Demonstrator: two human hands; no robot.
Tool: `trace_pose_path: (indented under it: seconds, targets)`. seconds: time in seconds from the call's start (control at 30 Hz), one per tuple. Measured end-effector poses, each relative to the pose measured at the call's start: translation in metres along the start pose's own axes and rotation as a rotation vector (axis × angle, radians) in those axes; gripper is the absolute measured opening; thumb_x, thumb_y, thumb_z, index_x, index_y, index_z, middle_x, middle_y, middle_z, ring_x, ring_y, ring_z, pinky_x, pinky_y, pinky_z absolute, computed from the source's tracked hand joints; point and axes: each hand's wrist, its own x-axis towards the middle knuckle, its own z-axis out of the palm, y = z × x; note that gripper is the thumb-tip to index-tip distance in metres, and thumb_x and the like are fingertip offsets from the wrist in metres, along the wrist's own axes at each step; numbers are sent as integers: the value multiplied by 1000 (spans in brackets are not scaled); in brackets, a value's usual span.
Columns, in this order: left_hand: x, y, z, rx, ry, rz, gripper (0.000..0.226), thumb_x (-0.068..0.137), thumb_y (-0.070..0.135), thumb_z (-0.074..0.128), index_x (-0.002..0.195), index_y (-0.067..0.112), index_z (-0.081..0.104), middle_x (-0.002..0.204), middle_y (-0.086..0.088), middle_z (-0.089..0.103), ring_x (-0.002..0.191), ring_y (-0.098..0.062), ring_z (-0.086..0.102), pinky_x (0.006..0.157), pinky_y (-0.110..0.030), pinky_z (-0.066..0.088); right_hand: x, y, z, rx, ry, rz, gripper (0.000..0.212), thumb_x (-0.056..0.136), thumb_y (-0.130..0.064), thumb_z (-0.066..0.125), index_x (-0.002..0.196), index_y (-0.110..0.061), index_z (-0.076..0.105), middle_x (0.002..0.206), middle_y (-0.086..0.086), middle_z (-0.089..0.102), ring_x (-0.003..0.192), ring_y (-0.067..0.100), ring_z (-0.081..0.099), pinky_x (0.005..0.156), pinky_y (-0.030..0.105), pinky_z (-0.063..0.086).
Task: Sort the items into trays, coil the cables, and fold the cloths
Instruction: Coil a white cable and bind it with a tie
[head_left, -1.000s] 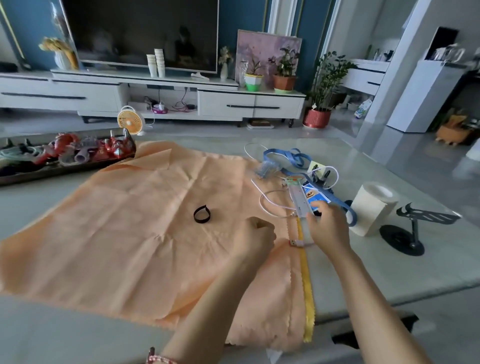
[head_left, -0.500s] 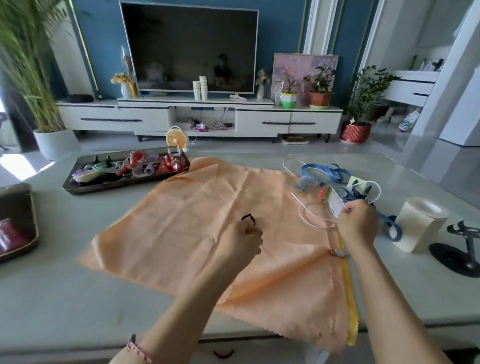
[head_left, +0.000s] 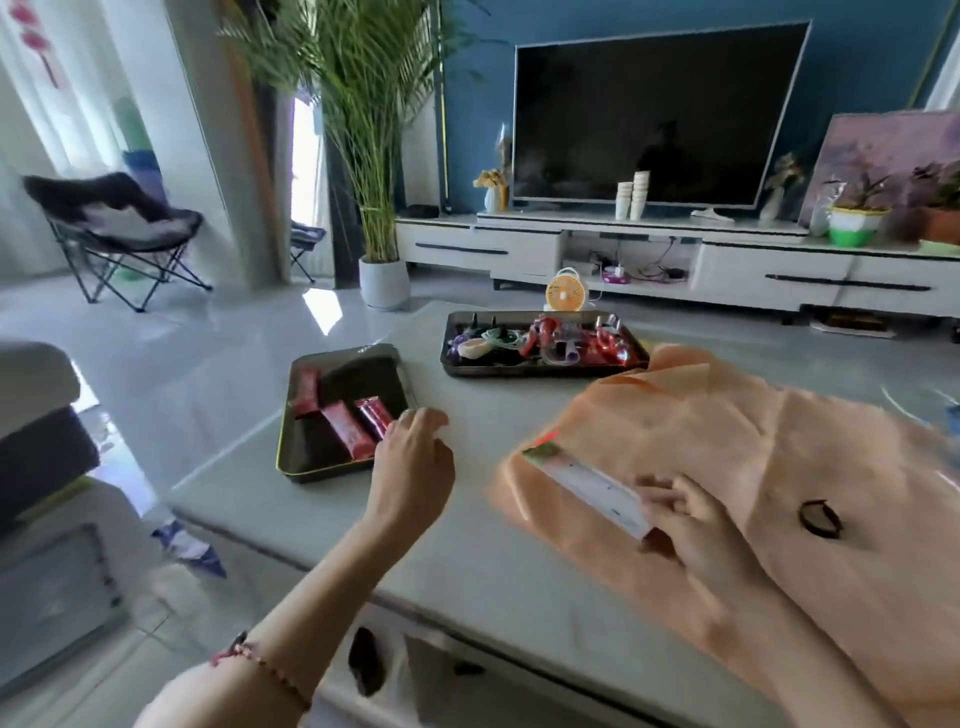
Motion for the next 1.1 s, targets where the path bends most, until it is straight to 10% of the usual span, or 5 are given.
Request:
trace_pose_path:
  seconds: [0.33, 0.6, 0.77, 0.87, 1.1]
  targets:
    - [60, -115, -9, 221, -356, -304, 47, 99, 34, 26, 144, 22, 28, 153, -19, 17, 142, -33, 15, 113, -53, 14, 73, -29, 220, 87, -8, -67, 10, 92, -10, 57, 93, -4, 65, 59, 2, 57, 36, 1, 53, 47, 14, 46]
    - [71, -146, -6, 127, -377, -193, 28, 99, 25, 29, 108, 18, 54, 121, -1, 57, 123, -24, 46, 109, -50, 23, 101, -16, 289, -25, 97, -127, 19, 91, -12, 55, 94, 1, 69, 65, 7, 64, 62, 18, 66, 70, 30, 56]
    - [75, -148, -5, -37, -366, -247, 40, 95, 14, 36, 134, 18, 44, 129, -4, 59, 123, -23, 48, 113, -38, 20, 102, -11, 293, -694, -11, -306, 25, 90, -21, 51, 88, -4, 69, 98, 16, 65, 100, 32, 56, 82, 36, 47]
    - [78, -152, -10, -160, -260, -336, 39, 91, 4, 36, 126, 11, 53, 124, -8, 60, 114, -22, 54, 89, -23, 39, 100, -11, 293, -1080, -104, -364, 27, 91, -22, 51, 106, -6, 66, 116, 14, 54, 112, 31, 47, 88, 34, 41]
    - [87, -156, -24, -195, -95, -404, 38, 90, 5, 37, 124, 8, 55, 122, -11, 60, 106, -23, 55, 76, -22, 36, 87, -23, 319, -625, -109, -400, 17, 86, -10, 57, 83, 0, 70, 89, 14, 70, 88, 28, 62, 73, 29, 40]
